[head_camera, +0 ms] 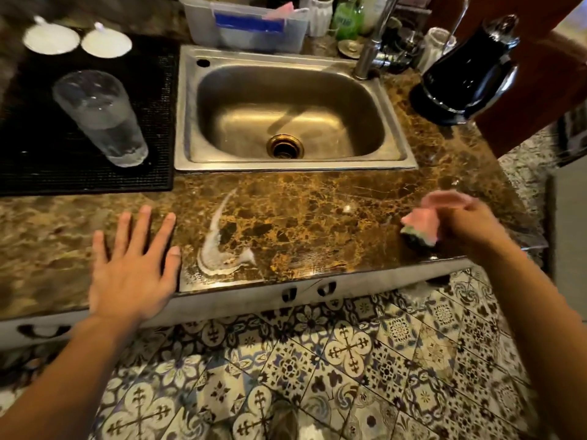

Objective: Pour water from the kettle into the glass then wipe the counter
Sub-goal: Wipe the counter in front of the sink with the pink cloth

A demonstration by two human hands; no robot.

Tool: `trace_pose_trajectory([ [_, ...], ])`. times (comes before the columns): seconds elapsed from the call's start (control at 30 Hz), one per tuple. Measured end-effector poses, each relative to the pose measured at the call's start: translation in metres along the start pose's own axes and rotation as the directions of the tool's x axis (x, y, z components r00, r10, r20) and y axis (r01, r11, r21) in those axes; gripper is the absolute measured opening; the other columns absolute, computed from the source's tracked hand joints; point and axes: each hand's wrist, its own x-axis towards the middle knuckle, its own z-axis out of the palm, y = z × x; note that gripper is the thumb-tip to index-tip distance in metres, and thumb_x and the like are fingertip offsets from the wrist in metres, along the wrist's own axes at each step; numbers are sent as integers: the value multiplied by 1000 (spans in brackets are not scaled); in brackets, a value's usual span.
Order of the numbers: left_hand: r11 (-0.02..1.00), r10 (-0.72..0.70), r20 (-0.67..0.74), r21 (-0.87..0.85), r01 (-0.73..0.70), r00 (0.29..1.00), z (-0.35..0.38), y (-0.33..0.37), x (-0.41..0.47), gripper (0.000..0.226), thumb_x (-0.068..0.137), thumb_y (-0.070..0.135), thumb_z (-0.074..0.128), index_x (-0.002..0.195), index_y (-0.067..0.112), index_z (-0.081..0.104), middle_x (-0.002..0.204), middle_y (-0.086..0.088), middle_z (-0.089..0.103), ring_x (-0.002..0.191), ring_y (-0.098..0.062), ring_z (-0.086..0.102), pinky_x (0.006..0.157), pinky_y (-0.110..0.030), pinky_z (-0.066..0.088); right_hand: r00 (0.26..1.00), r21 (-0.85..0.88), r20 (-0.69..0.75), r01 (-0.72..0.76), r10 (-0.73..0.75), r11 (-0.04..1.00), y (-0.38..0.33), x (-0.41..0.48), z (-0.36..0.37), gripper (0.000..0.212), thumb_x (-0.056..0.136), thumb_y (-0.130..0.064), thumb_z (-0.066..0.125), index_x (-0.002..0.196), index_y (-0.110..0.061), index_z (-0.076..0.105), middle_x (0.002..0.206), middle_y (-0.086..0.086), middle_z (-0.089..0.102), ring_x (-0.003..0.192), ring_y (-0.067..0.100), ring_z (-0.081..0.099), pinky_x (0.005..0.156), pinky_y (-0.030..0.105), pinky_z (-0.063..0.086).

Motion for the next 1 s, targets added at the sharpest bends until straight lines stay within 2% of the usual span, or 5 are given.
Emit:
trace_pose_trajectory([
  [0.17,1000,-3,16,-17,3,1000,-2,3,0,67,101,57,14,165,37,19,175,-2,13,162,-29,7,126,-49,-12,899,-235,-404,74,-167,969,29,3,-24,40,100,-26,57,140,-23,58,128,14,69,115,34,68,103,56,54],
  [0.37,1000,2,24,-16,-2,1000,-4,4,0,66,102,55,14,165,36,18,175,-4,12,162,-30,7,127,-60,1,921,-338,-205,252,-332,907,63,-39,60,31,108,-21,47,136,-18,60,99,-7,63,73,12,56,57,25,48],
  [0.67,1000,-9,40,-25,10,999,-5,4,-1,67,102,57,10,166,38,13,176,-1,6,163,-27,2,127,-59,-1,870,-102,135,489,-475,866,30,-155,205,41,110,-15,44,147,-26,53,88,-14,59,58,-1,49,50,12,44],
  [0.83,1000,-1,47,-22,2,999,-7,4,-1,67,102,57,11,166,37,14,176,-2,8,163,-28,4,127,-59,1,879,316,407,119,-248,941,-3,-170,211,30,106,-25,53,126,-37,73,121,-19,75,116,-8,64,100,16,47],
  [1.0,999,1,41,-35,1,999,-8,5,-2,67,102,55,14,165,36,18,176,-3,11,162,-29,6,127,-60,2,908,696,412,-260,-76,669,-12,-128,157,25,104,-20,49,120,-13,66,112,12,80,106,23,76,88,34,61],
])
